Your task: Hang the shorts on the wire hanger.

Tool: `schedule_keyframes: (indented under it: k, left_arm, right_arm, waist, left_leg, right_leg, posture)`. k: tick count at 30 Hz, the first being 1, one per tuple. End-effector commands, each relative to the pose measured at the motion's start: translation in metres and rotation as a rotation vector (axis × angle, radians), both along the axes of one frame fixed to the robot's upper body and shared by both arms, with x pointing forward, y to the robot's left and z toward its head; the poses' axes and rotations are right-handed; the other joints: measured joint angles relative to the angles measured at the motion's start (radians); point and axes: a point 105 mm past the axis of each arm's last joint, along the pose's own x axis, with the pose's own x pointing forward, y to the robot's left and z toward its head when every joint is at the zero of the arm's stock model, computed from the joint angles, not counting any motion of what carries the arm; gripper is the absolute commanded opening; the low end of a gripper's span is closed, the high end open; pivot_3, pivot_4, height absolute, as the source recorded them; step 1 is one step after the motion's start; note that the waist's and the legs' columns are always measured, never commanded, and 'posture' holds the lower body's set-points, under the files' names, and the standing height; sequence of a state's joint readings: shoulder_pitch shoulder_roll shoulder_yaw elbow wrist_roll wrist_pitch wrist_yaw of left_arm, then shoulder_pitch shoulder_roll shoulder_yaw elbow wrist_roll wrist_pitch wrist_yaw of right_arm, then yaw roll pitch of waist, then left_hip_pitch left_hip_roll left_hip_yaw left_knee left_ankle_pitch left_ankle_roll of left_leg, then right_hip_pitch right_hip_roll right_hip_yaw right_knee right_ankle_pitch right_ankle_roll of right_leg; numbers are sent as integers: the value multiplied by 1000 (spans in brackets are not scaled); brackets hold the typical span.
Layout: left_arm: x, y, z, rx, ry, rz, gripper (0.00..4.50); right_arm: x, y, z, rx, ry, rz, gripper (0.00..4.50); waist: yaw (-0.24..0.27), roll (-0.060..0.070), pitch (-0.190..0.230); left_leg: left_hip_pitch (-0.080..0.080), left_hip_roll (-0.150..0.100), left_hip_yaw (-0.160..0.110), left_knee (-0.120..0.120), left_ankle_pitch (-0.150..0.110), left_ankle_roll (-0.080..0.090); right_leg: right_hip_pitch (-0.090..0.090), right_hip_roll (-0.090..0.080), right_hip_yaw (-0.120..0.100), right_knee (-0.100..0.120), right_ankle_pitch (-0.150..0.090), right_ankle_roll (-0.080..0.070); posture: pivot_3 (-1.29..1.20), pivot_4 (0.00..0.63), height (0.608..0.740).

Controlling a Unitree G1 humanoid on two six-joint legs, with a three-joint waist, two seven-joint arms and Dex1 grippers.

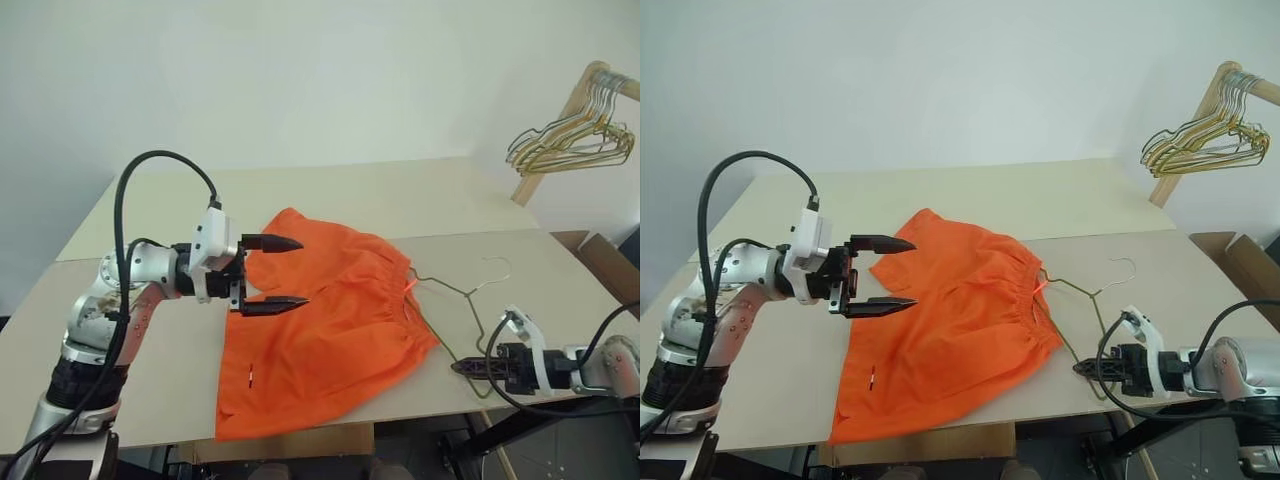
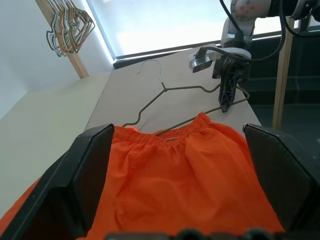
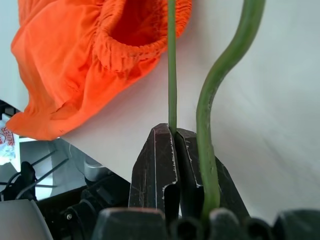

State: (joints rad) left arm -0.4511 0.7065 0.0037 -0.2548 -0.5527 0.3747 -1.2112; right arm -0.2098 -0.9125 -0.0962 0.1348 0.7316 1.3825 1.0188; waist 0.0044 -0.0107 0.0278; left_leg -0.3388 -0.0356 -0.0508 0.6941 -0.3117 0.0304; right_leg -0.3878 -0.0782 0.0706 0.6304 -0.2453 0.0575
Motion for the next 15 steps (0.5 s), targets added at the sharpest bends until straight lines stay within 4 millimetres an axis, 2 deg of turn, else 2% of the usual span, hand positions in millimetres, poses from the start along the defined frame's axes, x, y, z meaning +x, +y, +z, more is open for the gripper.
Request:
schedule_keyframes:
  k: [1,3,10,15]
  left_arm:
    - [-2,3,10,-8,-48,4,4471]
    - [-3,3,11,-8,-49,1,4471]
    - [-6,2,12,-4,-62,2,4471]
    - [-9,6,11,2,-68,21,4471]
  right_arm:
    - [1,8,19,47,-67,82,0]
    - [2,10,17,41,-64,100,0]
    - [33,10,6,-9,-53,34,0]
    - [41,16,11,45,-50,33,0]
  waist:
    - [3,0,0]
    - [6,0,0]
    - [8,0,0]
    - [18,0,0]
  left_leg:
    - [0,0,0,0,0,0]
    - [0,0,0,0,0,0]
    - [0,0,0,0,0,0]
    - [-1,-1,0,0,0,0]
  right_leg:
    - [0,0,0,0,0,0]
    - [0,0,0,0,0,0]
    - [0,0,0,0,0,0]
    - [-2,-1,0,0,0,0]
  posture:
    - [47,0,740]
    - [47,0,740]
    - [89,0,740]
    - [107,0,740]
